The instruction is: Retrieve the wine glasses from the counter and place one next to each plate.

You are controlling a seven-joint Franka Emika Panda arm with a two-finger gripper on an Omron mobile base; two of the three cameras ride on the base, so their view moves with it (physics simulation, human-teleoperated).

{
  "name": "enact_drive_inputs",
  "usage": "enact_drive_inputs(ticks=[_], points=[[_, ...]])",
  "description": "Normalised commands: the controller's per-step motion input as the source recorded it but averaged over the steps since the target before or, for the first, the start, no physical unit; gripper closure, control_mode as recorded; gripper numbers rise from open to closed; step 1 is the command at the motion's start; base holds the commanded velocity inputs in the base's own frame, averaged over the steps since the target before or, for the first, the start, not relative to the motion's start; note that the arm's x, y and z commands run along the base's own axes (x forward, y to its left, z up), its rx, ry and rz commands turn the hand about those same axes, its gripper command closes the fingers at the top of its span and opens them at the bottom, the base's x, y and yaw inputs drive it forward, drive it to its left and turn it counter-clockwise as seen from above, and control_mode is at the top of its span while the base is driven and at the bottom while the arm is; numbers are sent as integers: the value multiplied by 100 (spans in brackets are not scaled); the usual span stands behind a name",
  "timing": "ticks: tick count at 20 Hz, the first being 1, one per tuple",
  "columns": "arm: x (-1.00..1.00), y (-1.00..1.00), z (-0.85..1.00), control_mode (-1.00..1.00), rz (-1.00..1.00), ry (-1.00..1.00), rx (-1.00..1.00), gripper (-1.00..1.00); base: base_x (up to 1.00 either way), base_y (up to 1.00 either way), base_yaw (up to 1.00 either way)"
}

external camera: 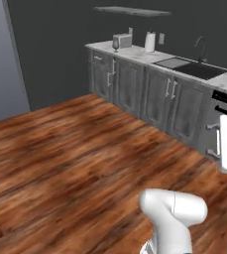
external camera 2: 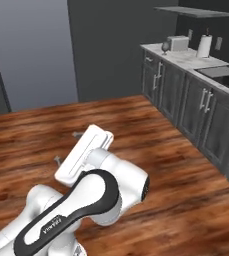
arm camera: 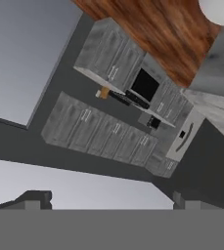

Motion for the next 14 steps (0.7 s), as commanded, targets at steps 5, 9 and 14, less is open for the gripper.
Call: enact_drive_inputs(ticks=[5, 9, 14], points=[[0, 0, 0, 100, 0, 0, 0, -100, 100, 0, -11], [0, 0, 0, 100, 0, 0, 0, -100, 100, 0, 0], [0, 0, 0, 100, 0, 0, 0, -100, 100, 0, 0]])
